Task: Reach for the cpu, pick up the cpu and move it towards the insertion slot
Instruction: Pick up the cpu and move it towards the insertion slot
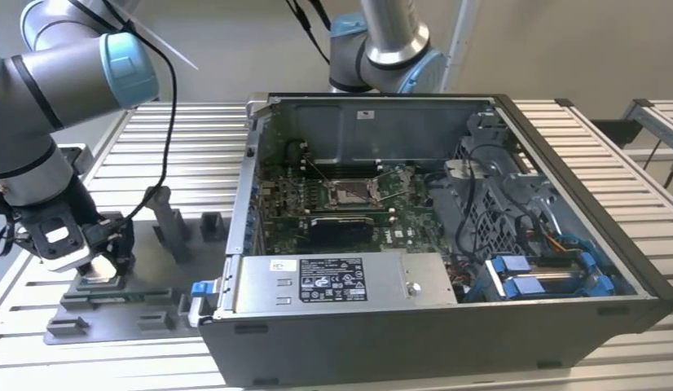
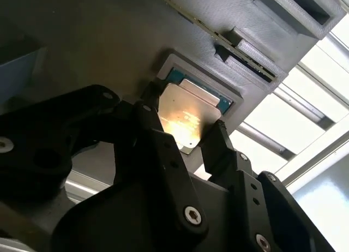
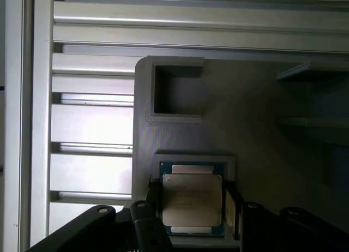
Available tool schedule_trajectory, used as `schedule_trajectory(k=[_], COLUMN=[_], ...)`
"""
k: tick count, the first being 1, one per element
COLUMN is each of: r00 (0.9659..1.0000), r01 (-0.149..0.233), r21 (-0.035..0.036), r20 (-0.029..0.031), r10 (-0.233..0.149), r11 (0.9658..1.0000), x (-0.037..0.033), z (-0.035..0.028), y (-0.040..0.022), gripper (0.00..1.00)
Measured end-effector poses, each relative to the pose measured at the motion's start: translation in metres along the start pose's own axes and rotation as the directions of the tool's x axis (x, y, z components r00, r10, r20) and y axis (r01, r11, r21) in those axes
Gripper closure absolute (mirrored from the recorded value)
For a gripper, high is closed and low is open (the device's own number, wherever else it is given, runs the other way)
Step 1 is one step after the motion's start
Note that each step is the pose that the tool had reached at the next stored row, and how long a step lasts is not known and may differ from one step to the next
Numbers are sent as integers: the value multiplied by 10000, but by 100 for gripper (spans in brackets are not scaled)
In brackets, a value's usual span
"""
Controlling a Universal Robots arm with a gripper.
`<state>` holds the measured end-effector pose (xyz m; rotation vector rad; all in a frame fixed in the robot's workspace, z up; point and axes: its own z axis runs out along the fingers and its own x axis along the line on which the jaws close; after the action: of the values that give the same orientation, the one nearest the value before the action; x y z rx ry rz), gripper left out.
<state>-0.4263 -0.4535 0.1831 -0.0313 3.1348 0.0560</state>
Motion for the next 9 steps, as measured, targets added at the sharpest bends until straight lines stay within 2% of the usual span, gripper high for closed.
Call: schedule_trajectory(k=[5, 9], r00=[10000, 10000], r01=[0, 0], r21=[-1, -2], r20=[2, 1], r10=[0, 0], r11=[10000, 10000], x=[-1, -1], z=[-10, -150], y=[0, 6], gripper=[100, 100])
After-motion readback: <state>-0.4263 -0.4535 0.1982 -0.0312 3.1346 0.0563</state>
